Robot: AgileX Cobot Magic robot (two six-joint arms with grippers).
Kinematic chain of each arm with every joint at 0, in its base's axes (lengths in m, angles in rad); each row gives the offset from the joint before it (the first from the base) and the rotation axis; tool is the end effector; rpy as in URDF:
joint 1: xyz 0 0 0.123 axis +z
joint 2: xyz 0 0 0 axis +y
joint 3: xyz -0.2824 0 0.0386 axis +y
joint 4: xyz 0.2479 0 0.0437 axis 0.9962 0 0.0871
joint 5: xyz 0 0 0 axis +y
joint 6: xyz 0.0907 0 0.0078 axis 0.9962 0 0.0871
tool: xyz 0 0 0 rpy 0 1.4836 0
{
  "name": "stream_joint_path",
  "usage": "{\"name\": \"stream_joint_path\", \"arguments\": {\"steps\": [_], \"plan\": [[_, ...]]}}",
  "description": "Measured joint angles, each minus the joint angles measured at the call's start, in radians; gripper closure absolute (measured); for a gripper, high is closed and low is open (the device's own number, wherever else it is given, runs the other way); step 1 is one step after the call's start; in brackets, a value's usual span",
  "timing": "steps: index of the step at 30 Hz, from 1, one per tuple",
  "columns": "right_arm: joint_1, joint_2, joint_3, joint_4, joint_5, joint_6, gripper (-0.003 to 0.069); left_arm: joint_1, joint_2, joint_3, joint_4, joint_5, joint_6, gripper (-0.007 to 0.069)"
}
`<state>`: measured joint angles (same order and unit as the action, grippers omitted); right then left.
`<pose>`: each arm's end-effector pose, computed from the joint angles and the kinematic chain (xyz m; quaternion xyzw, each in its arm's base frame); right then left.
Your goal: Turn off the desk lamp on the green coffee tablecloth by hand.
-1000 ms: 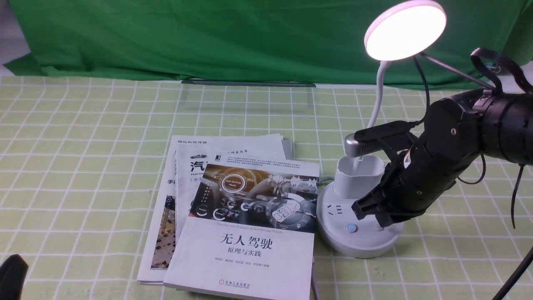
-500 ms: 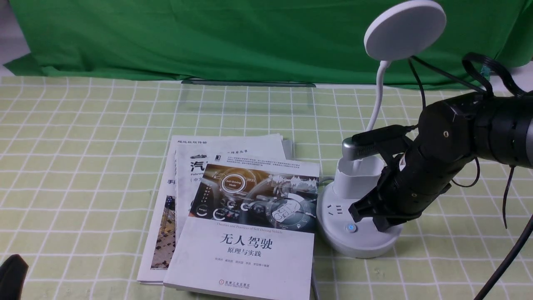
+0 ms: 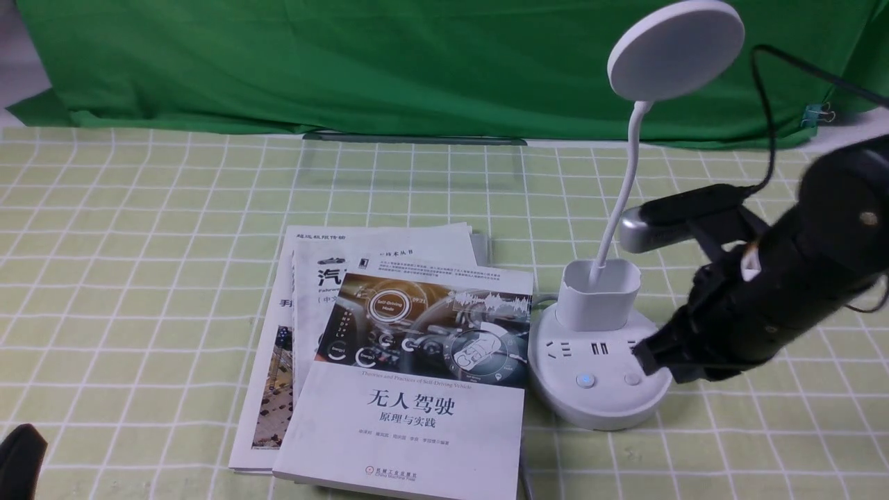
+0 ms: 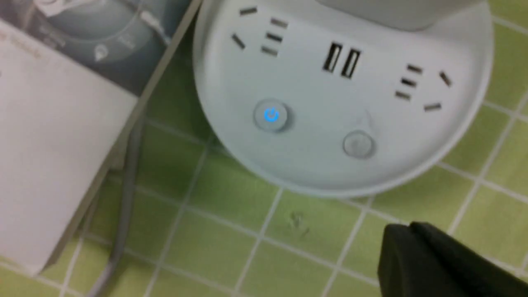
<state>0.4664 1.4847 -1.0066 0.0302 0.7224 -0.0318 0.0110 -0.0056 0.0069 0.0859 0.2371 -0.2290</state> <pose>0.2622 0.1340 0.2507 -0.2316 0.9459 0.0609 0.2187 0.0553 0.0025 0.1896 -0.0658 0.7553 -0.0362 0.6510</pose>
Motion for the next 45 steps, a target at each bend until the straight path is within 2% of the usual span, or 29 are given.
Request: {"name": "stream_joint_path", "arguments": {"steps": [4, 9, 17, 21, 24, 25, 26, 29, 33, 37, 45], "plan": [[0.000, -0.198, 0.109, 0.000, 0.038, 0.001, 0.0612, 0.000, 0.000, 0.000, 0.000, 0.000, 0.000, 0.0214], [0.000, -0.375, 0.142, 0.000, 0.089, 0.007, 0.0606, 0.000, 0.000, 0.000, 0.000, 0.000, 0.000, 0.0214], [0.000, -0.559, 0.145, -0.012, -0.017, 0.013, 0.0592, 0.000, 0.000, 0.000, 0.000, 0.000, 0.000, 0.0214], [0.000, -0.603, 0.158, -0.030, -0.035, 0.010, 0.0613, 0.000, 0.000, 0.000, 0.000, 0.000, 0.000, 0.0214], [-0.103, -0.745, 0.280, -0.017, -0.095, 0.008, 0.0618, 0.000, 0.000, 0.000, 0.001, 0.000, 0.000, 0.0214], [-0.103, -0.745, 0.280, -0.017, -0.095, 0.008, 0.0618, 0.000, 0.000, 0.000, 0.002, 0.000, 0.000, 0.0214], [-0.182, -0.839, 0.393, -0.016, -0.147, -0.007, 0.0618, 0.000, 0.000, 0.000, 0.002, 0.000, 0.000, 0.0214], [-0.323, -1.041, 0.597, -0.011, -0.279, -0.044, 0.0618, 0.000, 0.000, 0.000, 0.003, 0.000, 0.000, 0.0214], [-0.421, -1.261, 0.849, -0.011, -0.455, -0.084, 0.0618, 0.000, 0.000, 0.000, 0.003, 0.000, 0.000, 0.0214], [-0.445, -1.407, 0.994, -0.008, -0.522, -0.091, 0.0618, 0.000, 0.000, 0.000, 0.003, 0.000, 0.000, 0.0214], [-0.438, -1.483, 1.015, -0.005, -0.483, -0.121, 0.0618, 0.000, 0.000, 0.000, 0.003, 0.000, 0.000, 0.0214]]}}
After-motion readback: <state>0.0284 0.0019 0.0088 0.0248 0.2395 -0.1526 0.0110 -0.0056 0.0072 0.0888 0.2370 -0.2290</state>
